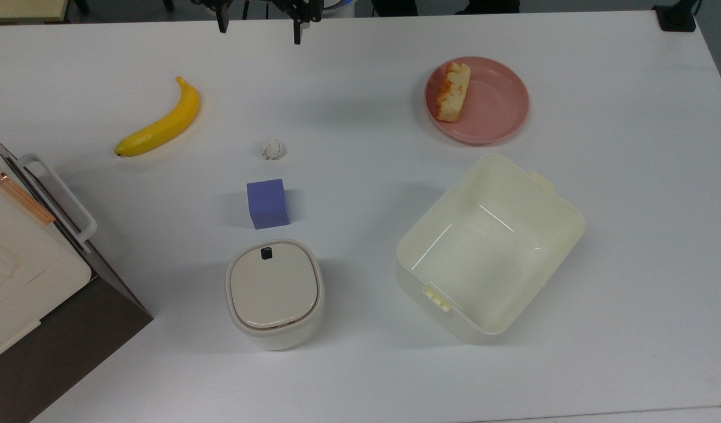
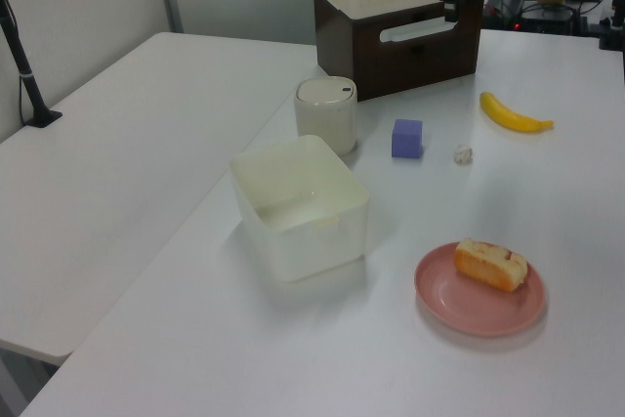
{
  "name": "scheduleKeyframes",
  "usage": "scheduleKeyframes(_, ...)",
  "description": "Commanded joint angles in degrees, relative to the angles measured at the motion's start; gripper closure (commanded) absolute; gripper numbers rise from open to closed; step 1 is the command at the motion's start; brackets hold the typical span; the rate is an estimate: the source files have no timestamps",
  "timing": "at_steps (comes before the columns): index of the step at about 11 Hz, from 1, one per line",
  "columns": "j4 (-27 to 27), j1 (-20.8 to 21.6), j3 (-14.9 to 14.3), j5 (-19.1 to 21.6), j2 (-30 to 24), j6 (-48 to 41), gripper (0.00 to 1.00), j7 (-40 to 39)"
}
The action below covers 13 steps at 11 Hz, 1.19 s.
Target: Put the bread on the table
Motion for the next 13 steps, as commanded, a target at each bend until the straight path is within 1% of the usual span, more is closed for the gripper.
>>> scheduleKeyframes(1,-1.88,0.55,-0.47,0.99,-1.81,-0.10,0.00,-1.54)
scheduleKeyframes(8,-2.93,0.81,-0.38,1.08,-1.90,-0.10,0.00,-1.62)
scheduleKeyframes(10,-3.11,0.81,-0.30,1.08,-1.99,-0.80,0.00,-5.03)
scheduleKeyframes(12,-5.56,1.51,0.58,0.47,-2.16,-0.89,0.00,-6.27)
scheduleKeyframes(13,-7.66,1.86,2.15,0.20,-2.25,-0.81,0.00,-5.15)
